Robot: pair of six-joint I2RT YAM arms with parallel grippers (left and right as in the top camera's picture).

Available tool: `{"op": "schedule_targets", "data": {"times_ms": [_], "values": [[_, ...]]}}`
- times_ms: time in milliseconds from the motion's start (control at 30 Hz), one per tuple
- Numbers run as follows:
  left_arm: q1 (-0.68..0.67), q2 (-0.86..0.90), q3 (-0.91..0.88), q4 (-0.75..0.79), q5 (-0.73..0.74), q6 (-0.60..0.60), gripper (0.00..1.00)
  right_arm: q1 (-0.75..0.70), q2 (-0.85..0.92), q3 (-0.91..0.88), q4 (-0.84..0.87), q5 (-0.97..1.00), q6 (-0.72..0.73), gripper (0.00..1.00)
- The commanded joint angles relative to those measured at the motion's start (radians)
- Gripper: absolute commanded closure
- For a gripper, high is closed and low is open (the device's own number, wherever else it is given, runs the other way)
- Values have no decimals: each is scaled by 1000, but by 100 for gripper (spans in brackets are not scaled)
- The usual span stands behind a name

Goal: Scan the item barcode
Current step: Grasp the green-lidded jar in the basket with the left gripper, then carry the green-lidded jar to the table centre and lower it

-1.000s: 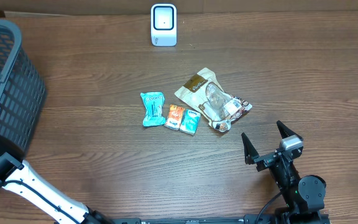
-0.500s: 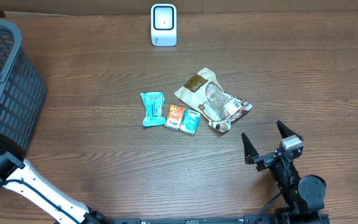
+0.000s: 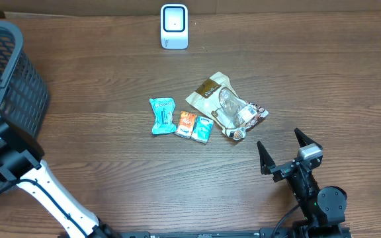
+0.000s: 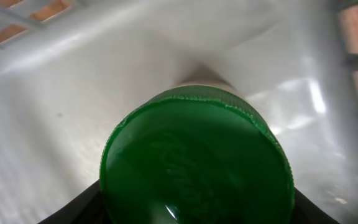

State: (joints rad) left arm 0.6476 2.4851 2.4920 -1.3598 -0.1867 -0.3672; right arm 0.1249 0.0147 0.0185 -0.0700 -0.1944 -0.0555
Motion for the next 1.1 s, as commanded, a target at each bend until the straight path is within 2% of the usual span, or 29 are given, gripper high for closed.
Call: {"op": "schedule_targets", "data": {"times_ms": [0, 200, 633, 800, 1067], "values": [[3, -84, 109, -10, 32, 12, 46, 4, -12, -11, 5, 9, 2, 0], [3, -213, 181, -19, 41, 11, 45, 4, -12, -11, 5, 9, 2, 0], [-37, -505, 182, -29, 205, 13, 44, 4, -12, -11, 5, 8, 2, 0], [-132, -603, 182, -91, 263, 17, 44, 4, -12, -11, 5, 8, 2, 0], [-351, -604, 178, -227, 264, 70, 44, 4, -12, -11, 5, 8, 2, 0]]}}
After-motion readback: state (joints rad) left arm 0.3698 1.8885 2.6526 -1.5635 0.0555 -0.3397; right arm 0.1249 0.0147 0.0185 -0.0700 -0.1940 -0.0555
